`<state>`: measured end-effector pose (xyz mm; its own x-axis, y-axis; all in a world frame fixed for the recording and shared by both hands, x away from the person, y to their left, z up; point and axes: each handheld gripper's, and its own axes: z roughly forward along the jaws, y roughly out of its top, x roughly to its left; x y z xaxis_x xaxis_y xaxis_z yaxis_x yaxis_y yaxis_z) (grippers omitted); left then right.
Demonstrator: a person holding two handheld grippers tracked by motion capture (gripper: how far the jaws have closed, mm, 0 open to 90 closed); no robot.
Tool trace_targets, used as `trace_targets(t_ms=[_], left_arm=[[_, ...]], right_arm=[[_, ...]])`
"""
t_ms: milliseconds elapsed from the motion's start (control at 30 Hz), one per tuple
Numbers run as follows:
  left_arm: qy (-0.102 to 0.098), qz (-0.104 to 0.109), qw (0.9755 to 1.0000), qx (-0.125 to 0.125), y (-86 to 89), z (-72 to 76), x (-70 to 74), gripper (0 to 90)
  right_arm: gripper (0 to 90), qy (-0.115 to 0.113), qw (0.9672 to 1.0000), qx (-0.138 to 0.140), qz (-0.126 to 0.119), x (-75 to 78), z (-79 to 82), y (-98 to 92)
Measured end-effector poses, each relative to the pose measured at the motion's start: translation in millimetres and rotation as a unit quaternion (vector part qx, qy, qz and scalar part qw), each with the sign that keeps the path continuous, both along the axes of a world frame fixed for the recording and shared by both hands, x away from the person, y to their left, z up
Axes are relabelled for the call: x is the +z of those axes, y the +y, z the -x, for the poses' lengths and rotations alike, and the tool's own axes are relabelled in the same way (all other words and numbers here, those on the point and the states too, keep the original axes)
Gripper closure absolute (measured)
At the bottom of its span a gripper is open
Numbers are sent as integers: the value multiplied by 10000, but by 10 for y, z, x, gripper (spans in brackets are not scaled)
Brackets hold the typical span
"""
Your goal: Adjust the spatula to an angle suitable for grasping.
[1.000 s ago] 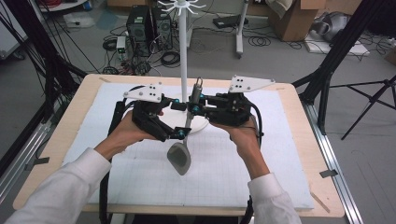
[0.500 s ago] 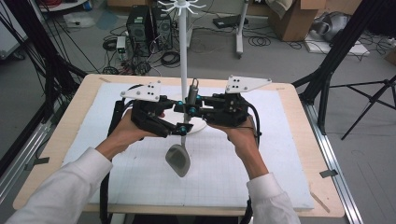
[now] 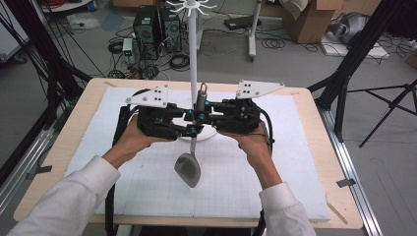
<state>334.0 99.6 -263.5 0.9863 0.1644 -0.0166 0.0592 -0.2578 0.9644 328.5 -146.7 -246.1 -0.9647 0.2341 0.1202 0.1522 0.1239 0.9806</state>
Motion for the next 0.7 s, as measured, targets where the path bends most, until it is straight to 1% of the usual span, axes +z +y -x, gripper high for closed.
trace_targets(t_ms=[67, 100, 167, 233, 267, 367, 433, 533, 600, 633, 700], left_arm=[[-48, -6, 10000, 40, 2, 9, 10, 687], [-49, -1, 10000, 59, -1, 13, 12, 692], [-33, 17, 10000, 84, -3, 13, 16, 698], [-40, -24, 9999, 124, -3, 15, 23, 702], [-36, -28, 9999, 138, -5, 17, 25, 703], [3, -54, 9999, 157, -10, 18, 34, 706], [-2, -77, 9998, 165, -13, 16, 41, 707], [-10, -99, 9998, 188, -19, 15, 50, 708], [-41, -127, 9997, 217, -15, 8, 54, 709], [-33, -112, 9997, 221, -18, 9, 55, 710], [-23, -120, 9997, 231, -20, 12, 58, 710]], right_arm=[[734, -9, 10000, -6, 10, 0, -1, 1], [734, -19, 10000, -11, 11, 0, -2, 1], [734, -42, 10000, -4, -14, -1, -1, 3], [734, -70, 10000, -22, -2, -2, 4, 2], [734, -119, 9999, -29, -9, -4, 3, 4], [733, -150, 9999, -32, -43, -15, 3, -1], [732, -147, 9999, -42, -50, -19, 7, -2], [728, -206, 9997, -63, -74, -22, 5, 0], [716, -252, 9996, -132, -47, -16, 18, 2], [698, -306, 9993, -205, -72, -13, 24, 4], [659, -333, 9989, -273, -179, -4, 25, -16]])
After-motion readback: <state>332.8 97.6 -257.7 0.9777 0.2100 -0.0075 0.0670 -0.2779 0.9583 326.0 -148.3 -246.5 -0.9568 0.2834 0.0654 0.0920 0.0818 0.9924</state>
